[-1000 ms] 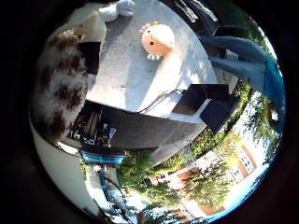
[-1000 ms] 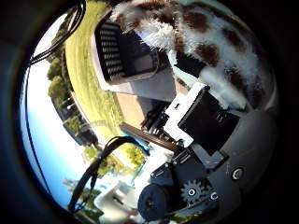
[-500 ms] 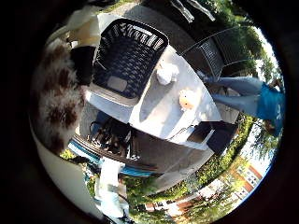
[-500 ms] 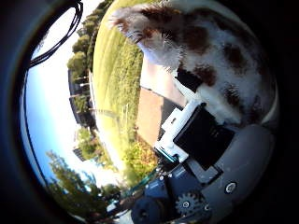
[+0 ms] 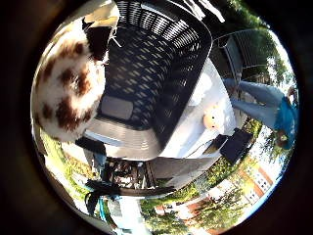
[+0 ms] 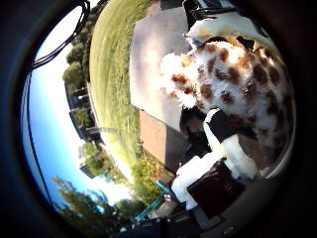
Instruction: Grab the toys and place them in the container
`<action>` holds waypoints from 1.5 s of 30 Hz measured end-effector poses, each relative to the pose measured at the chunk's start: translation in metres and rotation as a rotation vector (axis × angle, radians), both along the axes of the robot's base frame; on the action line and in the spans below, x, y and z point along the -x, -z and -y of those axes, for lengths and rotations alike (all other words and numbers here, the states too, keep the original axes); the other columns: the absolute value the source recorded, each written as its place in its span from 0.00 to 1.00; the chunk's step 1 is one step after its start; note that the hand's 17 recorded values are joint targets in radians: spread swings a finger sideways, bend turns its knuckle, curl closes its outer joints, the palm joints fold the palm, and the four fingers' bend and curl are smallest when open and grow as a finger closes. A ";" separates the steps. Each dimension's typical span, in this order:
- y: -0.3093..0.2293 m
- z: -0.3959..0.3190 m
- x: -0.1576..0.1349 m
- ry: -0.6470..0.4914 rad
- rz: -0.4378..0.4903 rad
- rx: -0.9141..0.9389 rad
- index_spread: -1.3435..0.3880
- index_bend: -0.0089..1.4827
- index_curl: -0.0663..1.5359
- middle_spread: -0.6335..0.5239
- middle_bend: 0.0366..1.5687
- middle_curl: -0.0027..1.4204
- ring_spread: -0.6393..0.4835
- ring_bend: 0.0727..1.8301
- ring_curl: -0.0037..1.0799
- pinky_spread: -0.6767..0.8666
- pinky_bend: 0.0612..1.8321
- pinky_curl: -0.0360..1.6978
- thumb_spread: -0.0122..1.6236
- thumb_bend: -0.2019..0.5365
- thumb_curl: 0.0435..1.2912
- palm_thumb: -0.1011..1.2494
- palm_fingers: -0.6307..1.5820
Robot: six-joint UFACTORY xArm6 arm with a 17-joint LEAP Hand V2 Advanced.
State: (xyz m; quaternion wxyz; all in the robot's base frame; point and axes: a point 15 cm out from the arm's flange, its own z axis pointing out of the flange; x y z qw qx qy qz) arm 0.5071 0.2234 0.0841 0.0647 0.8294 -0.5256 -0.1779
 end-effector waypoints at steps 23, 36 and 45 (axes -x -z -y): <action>-0.022 0.426 -0.076 0.226 0.269 0.302 0.62 0.12 0.17 0.61 0.09 0.25 0.81 0.18 0.30 0.75 0.20 0.31 0.70 0.21 0.31 0.55 0.31; 0.146 0.498 -0.072 0.191 0.335 0.345 0.75 0.12 0.19 0.61 0.10 0.24 0.85 0.23 0.31 0.78 0.25 0.28 0.68 0.22 0.22 0.33 0.42; 0.154 0.501 -0.066 0.121 0.309 0.393 0.68 0.07 0.16 0.52 0.32 0.34 0.78 0.45 0.40 0.79 0.40 0.32 0.68 0.35 0.27 0.52 0.79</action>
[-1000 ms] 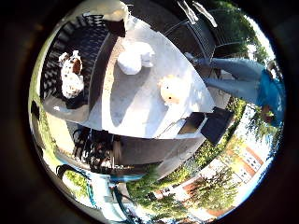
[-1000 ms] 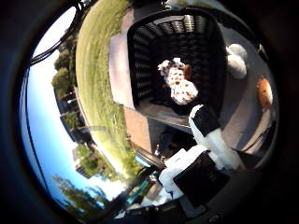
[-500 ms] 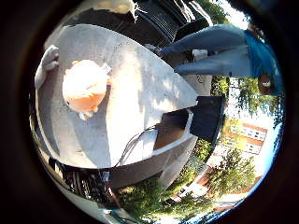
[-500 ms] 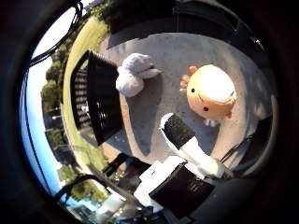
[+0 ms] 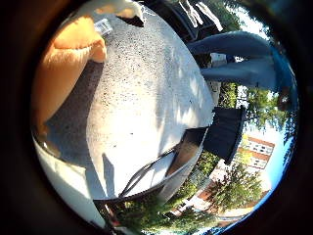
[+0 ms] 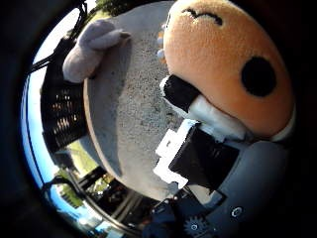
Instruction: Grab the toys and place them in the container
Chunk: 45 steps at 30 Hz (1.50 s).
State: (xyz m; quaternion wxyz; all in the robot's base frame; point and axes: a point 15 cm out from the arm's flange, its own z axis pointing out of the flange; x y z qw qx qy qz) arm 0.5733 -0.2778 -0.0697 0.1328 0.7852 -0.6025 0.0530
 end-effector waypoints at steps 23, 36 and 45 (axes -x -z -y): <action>-0.251 -0.137 0.082 0.063 -0.297 -0.361 0.31 0.45 0.05 0.40 0.73 0.67 0.50 0.73 0.70 0.61 0.73 0.54 0.66 0.30 0.51 0.79 0.75; -0.341 -0.419 0.088 -0.217 -0.262 -0.483 0.20 0.56 0.03 0.39 0.75 0.73 0.47 0.74 0.75 0.57 0.76 0.56 0.67 0.26 0.59 0.79 0.72; -0.259 -0.521 0.033 -0.172 -0.084 -0.461 0.16 0.59 0.03 0.38 0.76 0.75 0.47 0.75 0.76 0.56 0.77 0.56 0.67 0.24 0.62 0.77 0.71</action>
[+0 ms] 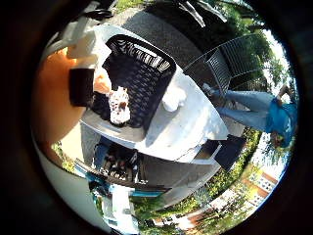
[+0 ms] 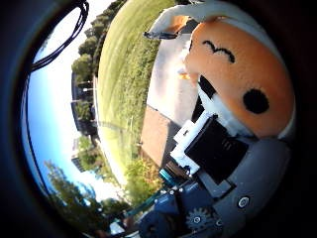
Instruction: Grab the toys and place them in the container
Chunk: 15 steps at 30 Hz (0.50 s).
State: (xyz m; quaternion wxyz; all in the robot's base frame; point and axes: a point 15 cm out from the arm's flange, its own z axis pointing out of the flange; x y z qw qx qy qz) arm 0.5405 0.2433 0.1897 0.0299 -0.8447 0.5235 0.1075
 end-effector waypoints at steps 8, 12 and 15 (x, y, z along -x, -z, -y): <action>0.075 -0.009 -0.033 0.103 0.048 0.009 0.22 0.66 0.05 0.41 0.67 0.71 0.53 0.70 0.71 0.58 0.72 0.53 0.69 0.23 0.57 0.68 0.71; 0.091 -0.001 -0.029 0.094 0.021 0.033 0.35 0.66 0.07 0.43 0.52 0.64 0.60 0.63 0.66 0.61 0.69 0.52 0.70 0.23 0.54 0.67 0.59; 0.095 0.007 -0.020 0.079 -0.015 0.052 0.47 0.55 0.08 0.48 0.32 0.54 0.69 0.53 0.62 0.66 0.61 0.50 0.69 0.20 0.49 0.62 0.26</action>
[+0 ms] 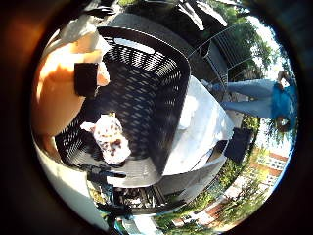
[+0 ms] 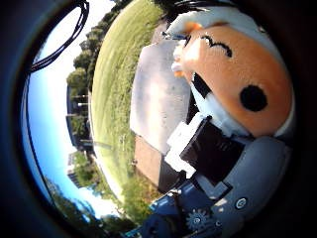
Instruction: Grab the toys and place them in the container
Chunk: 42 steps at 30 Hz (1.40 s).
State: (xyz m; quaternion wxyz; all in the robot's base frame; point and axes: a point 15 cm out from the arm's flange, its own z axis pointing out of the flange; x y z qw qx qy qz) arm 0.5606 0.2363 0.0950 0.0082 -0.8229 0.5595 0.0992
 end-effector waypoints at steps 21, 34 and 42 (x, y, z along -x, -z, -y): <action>-0.092 0.217 -0.033 -0.081 0.086 0.264 0.63 0.17 0.14 0.61 0.11 0.29 0.82 0.25 0.30 0.76 0.36 0.28 0.65 0.24 0.24 0.42 0.32; 0.035 0.343 -0.065 -0.269 0.078 0.468 0.63 0.17 0.20 0.57 0.09 0.26 0.81 0.20 0.28 0.77 0.31 0.23 0.65 0.23 0.22 0.46 0.37; 0.118 0.335 -0.066 -0.354 0.081 0.531 0.68 0.12 0.20 0.59 0.09 0.25 0.82 0.20 0.28 0.78 0.34 0.22 0.64 0.23 0.22 0.47 0.37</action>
